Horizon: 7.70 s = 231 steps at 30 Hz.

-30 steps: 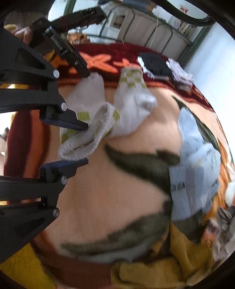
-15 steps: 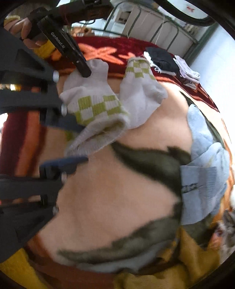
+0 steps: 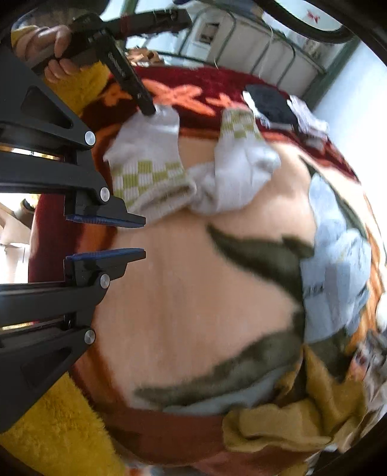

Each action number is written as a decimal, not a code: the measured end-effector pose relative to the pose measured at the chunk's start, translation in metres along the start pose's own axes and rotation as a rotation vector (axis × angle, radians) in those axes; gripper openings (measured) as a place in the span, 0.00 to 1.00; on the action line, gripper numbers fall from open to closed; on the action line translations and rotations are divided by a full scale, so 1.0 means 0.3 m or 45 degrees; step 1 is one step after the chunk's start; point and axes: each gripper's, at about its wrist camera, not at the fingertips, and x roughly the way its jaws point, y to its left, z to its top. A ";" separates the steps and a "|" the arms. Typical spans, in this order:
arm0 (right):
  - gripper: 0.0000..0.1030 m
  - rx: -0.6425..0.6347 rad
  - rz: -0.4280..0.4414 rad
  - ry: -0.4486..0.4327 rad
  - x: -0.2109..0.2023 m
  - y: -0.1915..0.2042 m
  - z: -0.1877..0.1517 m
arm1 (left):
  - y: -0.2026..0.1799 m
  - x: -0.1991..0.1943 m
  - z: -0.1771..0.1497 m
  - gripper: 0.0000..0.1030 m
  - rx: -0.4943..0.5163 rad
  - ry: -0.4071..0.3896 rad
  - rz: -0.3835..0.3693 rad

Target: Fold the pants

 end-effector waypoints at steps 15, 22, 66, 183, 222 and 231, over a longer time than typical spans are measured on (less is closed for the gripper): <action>0.16 -0.351 -0.167 0.063 0.180 0.157 -0.010 | -0.047 0.059 0.013 0.53 0.049 -0.017 0.004; 0.16 -0.327 -0.144 0.060 0.205 0.121 -0.001 | -0.011 0.124 0.016 0.54 0.025 0.015 0.010; 0.16 -0.442 -0.111 -0.044 0.192 0.186 0.234 | -0.124 0.093 0.352 0.14 0.081 -0.133 -0.145; 0.33 -0.443 -0.028 0.077 0.042 0.291 0.050 | -0.103 -0.033 0.067 0.43 -0.011 -0.081 -0.232; 0.12 -0.447 -0.036 -0.148 -0.083 0.267 0.220 | -0.063 -0.101 0.006 0.02 -0.010 -0.080 -0.337; 0.12 -0.252 -0.028 -0.184 0.134 0.163 0.167 | -0.028 -0.003 0.043 0.07 -0.044 -0.052 -0.155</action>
